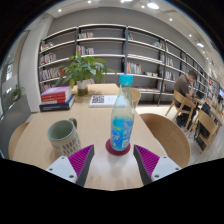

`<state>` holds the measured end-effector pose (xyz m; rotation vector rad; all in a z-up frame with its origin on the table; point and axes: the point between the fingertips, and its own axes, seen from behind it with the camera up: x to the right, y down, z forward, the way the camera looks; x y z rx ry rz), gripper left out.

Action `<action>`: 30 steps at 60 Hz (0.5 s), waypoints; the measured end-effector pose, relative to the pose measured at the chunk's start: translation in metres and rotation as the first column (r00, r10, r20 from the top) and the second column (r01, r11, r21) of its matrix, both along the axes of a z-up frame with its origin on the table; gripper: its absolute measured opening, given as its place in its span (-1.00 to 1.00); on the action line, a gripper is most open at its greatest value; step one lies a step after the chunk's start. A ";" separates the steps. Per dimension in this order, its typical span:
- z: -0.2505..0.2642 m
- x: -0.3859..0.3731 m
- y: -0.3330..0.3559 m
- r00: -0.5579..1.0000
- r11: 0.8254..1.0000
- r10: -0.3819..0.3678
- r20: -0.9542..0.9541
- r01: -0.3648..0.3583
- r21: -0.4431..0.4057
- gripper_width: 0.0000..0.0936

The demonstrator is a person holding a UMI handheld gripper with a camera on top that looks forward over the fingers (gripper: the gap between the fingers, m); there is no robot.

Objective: Pour water

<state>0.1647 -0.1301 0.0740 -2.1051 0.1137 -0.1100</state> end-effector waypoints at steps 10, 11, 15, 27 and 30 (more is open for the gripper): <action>0.008 -0.065 -0.059 0.998 0.997 0.039 -0.057 -0.043 -0.068 0.74; 0.011 -0.071 -0.062 0.997 0.996 0.044 -0.062 -0.048 -0.070 0.75; 0.031 -0.093 -0.073 0.995 0.996 0.059 -0.077 -0.064 -0.065 0.77; 0.096 -0.137 -0.082 0.993 0.995 0.099 -0.069 -0.099 -0.010 0.78; 0.110 -0.143 -0.083 0.992 0.995 0.103 -0.072 -0.103 0.008 0.78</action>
